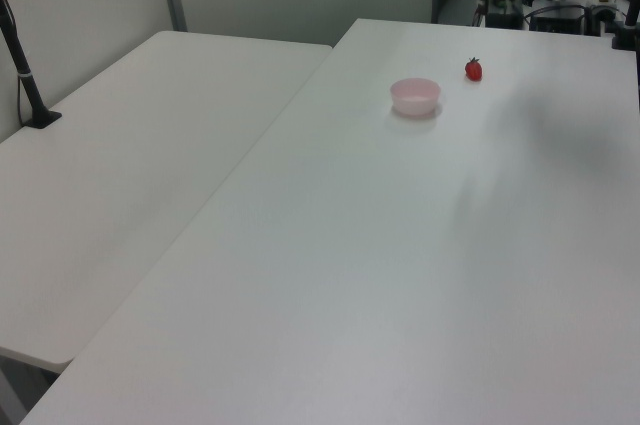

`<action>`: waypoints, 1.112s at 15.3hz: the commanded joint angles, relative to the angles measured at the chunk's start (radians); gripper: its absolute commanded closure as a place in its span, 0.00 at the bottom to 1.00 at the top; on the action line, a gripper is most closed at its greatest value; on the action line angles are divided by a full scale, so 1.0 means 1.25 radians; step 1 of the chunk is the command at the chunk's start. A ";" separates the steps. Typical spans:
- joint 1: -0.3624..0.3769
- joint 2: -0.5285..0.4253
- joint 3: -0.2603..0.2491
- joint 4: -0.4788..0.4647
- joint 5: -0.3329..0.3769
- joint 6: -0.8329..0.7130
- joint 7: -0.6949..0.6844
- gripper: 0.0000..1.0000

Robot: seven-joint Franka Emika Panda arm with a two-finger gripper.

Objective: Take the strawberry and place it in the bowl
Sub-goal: 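Move the open gripper over to the red strawberry, then lower the gripper onto the strawberry and close on it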

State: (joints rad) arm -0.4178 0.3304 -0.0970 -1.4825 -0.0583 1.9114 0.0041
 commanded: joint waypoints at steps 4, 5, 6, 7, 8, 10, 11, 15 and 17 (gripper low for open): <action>-0.090 0.108 0.001 -0.006 0.085 0.186 -0.001 0.01; -0.105 0.117 0.001 -0.008 0.098 0.213 0.005 0.03; -0.112 0.127 0.001 -0.008 0.107 0.228 0.019 0.03; -0.116 0.142 0.001 -0.007 0.108 0.243 0.025 0.03; -0.116 0.154 0.001 -0.007 0.108 0.264 0.027 0.03; -0.116 0.173 0.001 -0.009 0.108 0.303 0.040 0.05; -0.116 0.184 0.001 -0.009 0.108 0.320 0.043 0.07; -0.116 0.220 0.006 -0.009 0.110 0.359 0.053 0.18; -0.112 0.227 0.013 -0.009 0.110 0.361 0.064 0.23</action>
State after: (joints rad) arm -0.5667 0.6094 -0.0900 -1.4841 0.0618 2.3391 0.0559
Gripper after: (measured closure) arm 0.163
